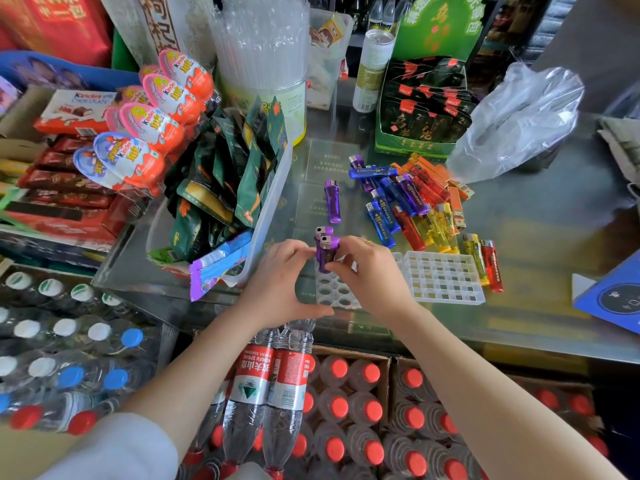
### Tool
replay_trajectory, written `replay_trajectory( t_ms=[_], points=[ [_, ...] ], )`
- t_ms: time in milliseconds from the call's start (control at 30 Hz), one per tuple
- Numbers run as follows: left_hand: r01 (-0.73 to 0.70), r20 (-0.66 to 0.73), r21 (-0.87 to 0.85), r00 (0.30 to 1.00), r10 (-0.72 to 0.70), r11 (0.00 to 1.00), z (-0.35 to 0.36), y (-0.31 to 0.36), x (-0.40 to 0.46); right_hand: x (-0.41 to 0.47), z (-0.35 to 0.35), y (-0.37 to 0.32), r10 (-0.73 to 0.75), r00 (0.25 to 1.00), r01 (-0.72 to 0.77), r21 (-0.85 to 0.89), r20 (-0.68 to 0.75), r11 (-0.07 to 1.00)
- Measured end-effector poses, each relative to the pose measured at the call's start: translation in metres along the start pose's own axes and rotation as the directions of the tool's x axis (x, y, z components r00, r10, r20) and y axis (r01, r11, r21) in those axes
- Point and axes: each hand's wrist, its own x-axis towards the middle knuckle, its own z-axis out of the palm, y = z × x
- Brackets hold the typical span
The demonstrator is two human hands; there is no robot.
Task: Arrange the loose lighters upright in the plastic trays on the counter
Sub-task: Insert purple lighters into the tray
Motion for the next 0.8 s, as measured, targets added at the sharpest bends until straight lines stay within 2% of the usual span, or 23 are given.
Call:
replay_trajectory(
  t_ms=[167, 267, 367, 567, 633, 700, 800],
  points=[
    [0.015, -0.002, 0.012, 1.0, -0.015, 1.0, 0.002, -0.001, -0.001, -0.007, 0.007, -0.001, -0.08, 0.996, 0.077, -0.099, -0.033, 0.992],
    [0.021, 0.003, 0.005, 1.0, -0.021, 1.0, 0.001, 0.0, -0.001, -0.007, 0.009, 0.002, 0.027, 0.998, -0.03, -0.075, -0.052, 0.997],
    [0.022, 0.002, 0.002, 1.0, -0.022, 1.0, 0.0, -0.001, -0.001, -0.001, 0.008, 0.002, 0.091, 0.996, -0.091, -0.054, -0.004, 0.994],
    [0.02, -0.02, -0.001, 1.0, -0.02, 1.0, 0.001, 0.0, -0.001, 0.012, -0.013, 0.016, -0.038, 0.97, 0.076, -0.153, 0.239, 0.985],
    [0.022, -0.031, -0.005, 0.999, -0.022, 1.0, 0.002, 0.0, -0.001, 0.021, -0.019, 0.025, -0.05, 0.989, 0.063, -0.091, 0.141, 0.994],
    [0.025, -0.042, 0.002, 0.999, -0.025, 1.0, 0.003, 0.0, -0.001, 0.035, -0.019, 0.03, 0.03, 0.999, -0.029, -0.056, 0.017, 0.998],
    [0.032, -0.052, -0.012, 0.998, -0.032, 0.999, 0.003, -0.001, 0.0, 0.059, -0.011, 0.031, 0.186, 0.982, -0.184, -0.106, 0.013, 0.977]
  ],
)
